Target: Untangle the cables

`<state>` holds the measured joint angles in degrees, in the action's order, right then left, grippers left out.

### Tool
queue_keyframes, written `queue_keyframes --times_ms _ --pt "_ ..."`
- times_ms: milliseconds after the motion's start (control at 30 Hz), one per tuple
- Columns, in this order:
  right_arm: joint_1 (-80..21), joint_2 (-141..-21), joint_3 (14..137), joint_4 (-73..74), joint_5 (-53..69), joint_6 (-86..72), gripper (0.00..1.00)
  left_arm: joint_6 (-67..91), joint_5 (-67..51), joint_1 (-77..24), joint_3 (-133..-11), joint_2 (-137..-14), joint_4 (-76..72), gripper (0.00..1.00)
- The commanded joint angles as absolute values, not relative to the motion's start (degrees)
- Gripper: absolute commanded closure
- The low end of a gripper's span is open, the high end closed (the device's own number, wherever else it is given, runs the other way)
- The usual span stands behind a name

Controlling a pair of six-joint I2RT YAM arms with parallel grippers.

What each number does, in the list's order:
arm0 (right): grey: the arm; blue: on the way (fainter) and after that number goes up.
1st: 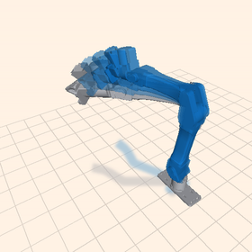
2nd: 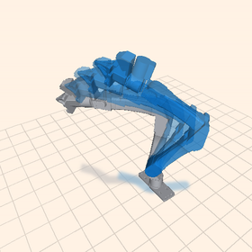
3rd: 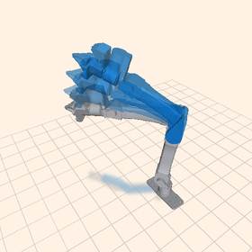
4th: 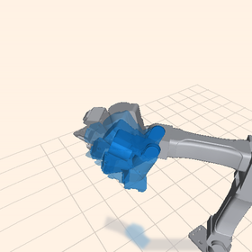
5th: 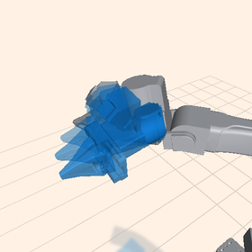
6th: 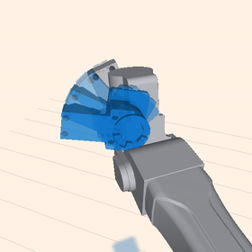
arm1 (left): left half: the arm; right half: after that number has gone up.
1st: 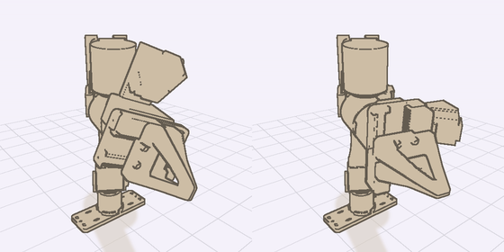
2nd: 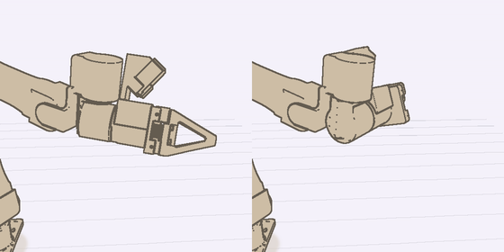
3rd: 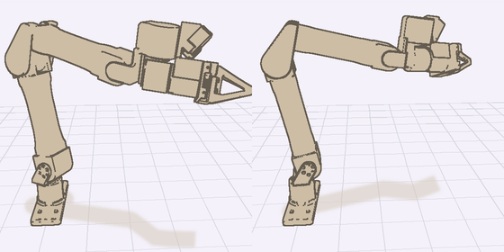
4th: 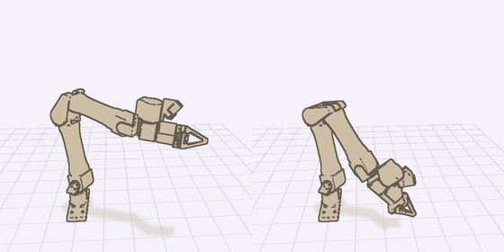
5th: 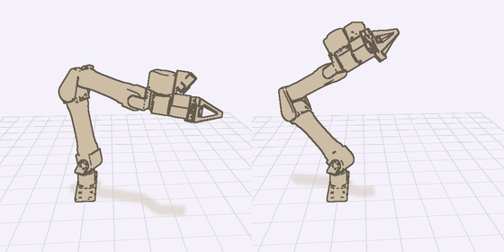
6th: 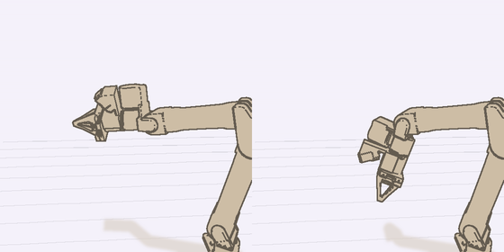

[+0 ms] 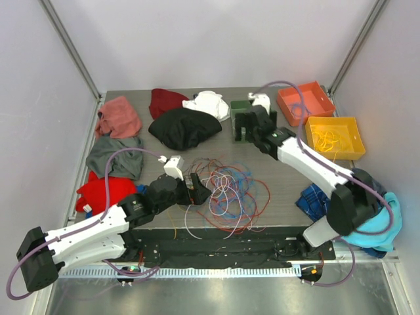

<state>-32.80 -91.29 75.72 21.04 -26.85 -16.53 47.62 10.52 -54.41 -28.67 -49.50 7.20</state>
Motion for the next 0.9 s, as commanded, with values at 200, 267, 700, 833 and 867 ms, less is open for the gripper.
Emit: queue_keyframes --times_ms 200,267,700,833,867 --pt "-34.18 -63.84 48.27 14.69 -14.51 -25.49 0.02 48.43 12.83 -54.67 -26.72 -49.48 5.63 0.00" --pt "-37.07 -62.15 45.53 14.59 -13.80 -25.84 0.02 48.43 12.92 -54.67 -26.54 -49.75 5.36 0.00" --pt "-41.04 -65.47 39.11 9.94 -9.76 -26.01 0.02 47.90 13.89 -54.75 -27.16 -49.13 5.89 0.00" --pt "-41.04 -70.04 38.50 7.56 -8.09 -26.28 0.02 47.73 14.41 -54.67 -27.25 -48.60 6.33 0.00" --pt "-41.04 -71.01 38.67 7.12 -7.65 -26.28 0.05 47.64 14.33 -54.67 -27.25 -48.60 6.33 0.00"
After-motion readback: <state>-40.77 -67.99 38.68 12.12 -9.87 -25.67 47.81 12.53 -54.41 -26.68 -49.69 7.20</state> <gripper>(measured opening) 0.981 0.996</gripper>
